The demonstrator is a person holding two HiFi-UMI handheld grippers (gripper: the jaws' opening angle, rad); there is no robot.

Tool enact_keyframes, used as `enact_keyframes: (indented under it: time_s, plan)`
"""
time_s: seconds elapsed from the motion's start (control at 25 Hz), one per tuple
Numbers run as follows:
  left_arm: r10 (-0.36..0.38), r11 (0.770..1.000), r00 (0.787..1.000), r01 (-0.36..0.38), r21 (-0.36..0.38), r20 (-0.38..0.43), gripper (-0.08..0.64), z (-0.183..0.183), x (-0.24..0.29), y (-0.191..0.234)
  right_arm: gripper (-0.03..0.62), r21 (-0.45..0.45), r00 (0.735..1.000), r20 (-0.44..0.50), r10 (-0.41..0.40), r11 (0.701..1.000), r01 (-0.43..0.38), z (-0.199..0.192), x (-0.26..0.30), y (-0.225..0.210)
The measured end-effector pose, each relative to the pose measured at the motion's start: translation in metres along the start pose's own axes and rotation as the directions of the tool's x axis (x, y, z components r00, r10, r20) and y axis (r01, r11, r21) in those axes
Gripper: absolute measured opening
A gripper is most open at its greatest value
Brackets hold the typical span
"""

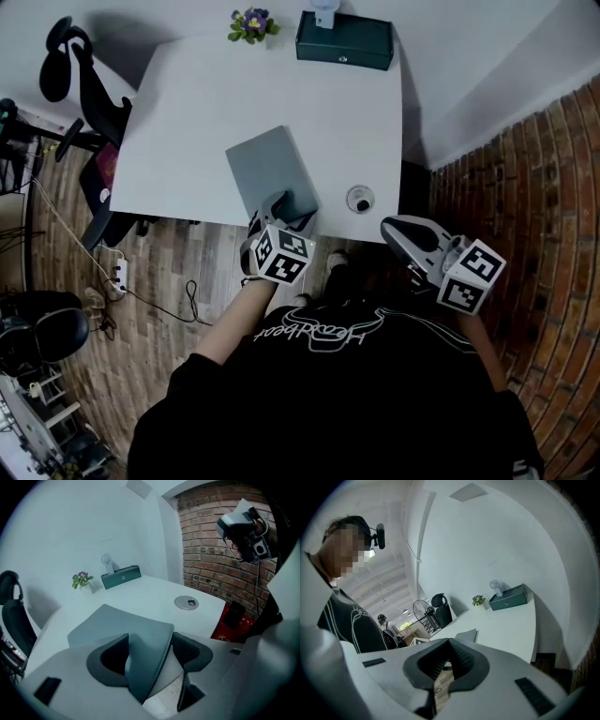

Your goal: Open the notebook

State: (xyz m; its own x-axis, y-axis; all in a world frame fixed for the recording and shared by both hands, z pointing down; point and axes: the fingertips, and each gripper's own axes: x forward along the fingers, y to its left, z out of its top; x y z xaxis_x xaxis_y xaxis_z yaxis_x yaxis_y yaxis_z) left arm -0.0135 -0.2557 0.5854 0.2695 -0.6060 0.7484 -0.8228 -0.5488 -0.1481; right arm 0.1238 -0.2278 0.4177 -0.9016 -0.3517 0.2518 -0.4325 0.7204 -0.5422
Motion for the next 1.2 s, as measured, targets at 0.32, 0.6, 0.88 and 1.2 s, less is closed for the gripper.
enact_keyframes:
  time_s: [0.32,0.6,0.88,1.2]
  plan:
    - [-0.013,1.000,1.000,0.013,-0.008,0.001,0.300,-0.001,-0.002,0.001,0.003,0.001,1.000,-0.026,0.013,1.000,-0.013,-0.002,0.011,0.000]
    - [-0.032,0.998,0.999,0.034,-0.047,0.028,0.275,0.002,-0.006,-0.001,0.003,0.003,0.999,-0.042,0.024,1.000,-0.024,-0.004,0.017,-0.001]
    - [-0.065,0.995,0.995,0.071,-0.073,0.074,0.206,0.009,-0.014,-0.004,0.003,0.003,0.998,-0.055,0.034,0.999,-0.034,-0.005,0.027,0.003]
    - [-0.084,0.991,0.986,0.098,-0.091,0.141,0.109,0.020,-0.035,-0.002,0.003,0.000,0.997,-0.062,0.047,0.999,-0.047,-0.009,0.037,0.015]
